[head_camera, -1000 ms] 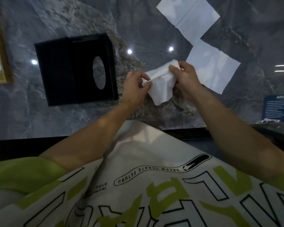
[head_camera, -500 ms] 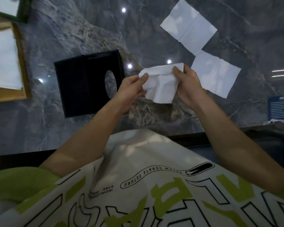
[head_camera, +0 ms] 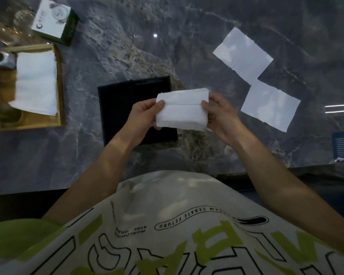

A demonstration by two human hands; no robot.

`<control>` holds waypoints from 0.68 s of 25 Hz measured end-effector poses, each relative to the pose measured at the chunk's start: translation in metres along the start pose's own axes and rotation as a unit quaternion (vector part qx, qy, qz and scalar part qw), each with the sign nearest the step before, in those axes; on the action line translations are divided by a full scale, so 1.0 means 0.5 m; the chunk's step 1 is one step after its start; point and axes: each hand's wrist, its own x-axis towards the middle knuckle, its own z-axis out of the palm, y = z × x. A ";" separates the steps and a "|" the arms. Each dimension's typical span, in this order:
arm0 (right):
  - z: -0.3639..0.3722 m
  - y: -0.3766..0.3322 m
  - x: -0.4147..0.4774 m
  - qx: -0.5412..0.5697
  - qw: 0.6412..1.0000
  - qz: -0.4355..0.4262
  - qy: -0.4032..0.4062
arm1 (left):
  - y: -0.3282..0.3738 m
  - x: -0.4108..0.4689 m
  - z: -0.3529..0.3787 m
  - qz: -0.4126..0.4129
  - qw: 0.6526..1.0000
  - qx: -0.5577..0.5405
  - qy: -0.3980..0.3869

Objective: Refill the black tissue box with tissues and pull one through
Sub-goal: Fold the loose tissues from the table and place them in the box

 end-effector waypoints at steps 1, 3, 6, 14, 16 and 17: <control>0.012 0.000 0.000 -0.012 1.000 0.003 -0.004 | 0.002 -0.010 -0.011 -0.003 1.000 -0.008 0.006; 0.025 0.000 0.001 -0.032 0.999 0.006 -0.011 | 0.005 -0.022 -0.029 -0.004 1.000 -0.017 0.009; 0.051 -0.001 0.000 -0.048 0.999 0.007 -0.022 | 0.006 -0.039 -0.066 -0.001 1.000 -0.027 0.016; 0.103 -0.013 -0.003 -0.052 0.997 -0.017 -0.053 | 0.007 -0.076 -0.124 0.018 0.999 -0.042 0.009; 0.112 -0.015 -0.005 -0.060 0.995 -0.027 -0.069 | 0.010 -0.084 -0.126 0.018 0.998 -0.053 0.001; 0.117 -0.016 -0.007 -0.069 0.994 -0.033 -0.076 | 0.013 -0.086 -0.126 0.016 0.998 -0.060 0.003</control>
